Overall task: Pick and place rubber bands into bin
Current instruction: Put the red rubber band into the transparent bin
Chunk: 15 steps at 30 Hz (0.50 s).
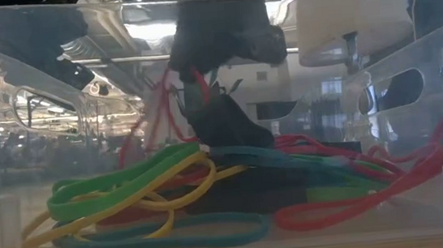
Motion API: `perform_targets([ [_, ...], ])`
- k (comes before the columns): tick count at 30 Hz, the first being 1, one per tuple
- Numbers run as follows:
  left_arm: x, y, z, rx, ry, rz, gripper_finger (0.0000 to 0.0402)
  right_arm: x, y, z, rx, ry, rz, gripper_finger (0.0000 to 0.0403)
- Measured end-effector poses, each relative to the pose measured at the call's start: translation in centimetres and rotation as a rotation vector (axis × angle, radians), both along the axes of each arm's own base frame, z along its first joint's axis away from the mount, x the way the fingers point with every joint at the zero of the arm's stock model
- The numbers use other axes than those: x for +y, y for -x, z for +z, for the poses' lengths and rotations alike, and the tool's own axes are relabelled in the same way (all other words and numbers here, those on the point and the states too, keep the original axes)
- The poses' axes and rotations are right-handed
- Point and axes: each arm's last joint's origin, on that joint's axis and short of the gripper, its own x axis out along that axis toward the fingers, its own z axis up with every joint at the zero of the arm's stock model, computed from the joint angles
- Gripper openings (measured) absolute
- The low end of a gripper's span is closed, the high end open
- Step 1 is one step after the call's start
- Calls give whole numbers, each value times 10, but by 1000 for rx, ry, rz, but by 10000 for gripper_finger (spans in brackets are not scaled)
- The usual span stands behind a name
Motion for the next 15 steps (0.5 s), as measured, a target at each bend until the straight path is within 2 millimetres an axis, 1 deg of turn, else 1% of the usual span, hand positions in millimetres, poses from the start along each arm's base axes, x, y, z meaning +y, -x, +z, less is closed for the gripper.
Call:
perform_targets([
  [7, 0, 0, 0, -4, 1, 1, 3, 7, -6, 8, -81, -112, 165, 40],
  [15, 0, 0, 0, -3, 13, 13, 3, -3, -8, 7, -62, -94, 143, 7],
])
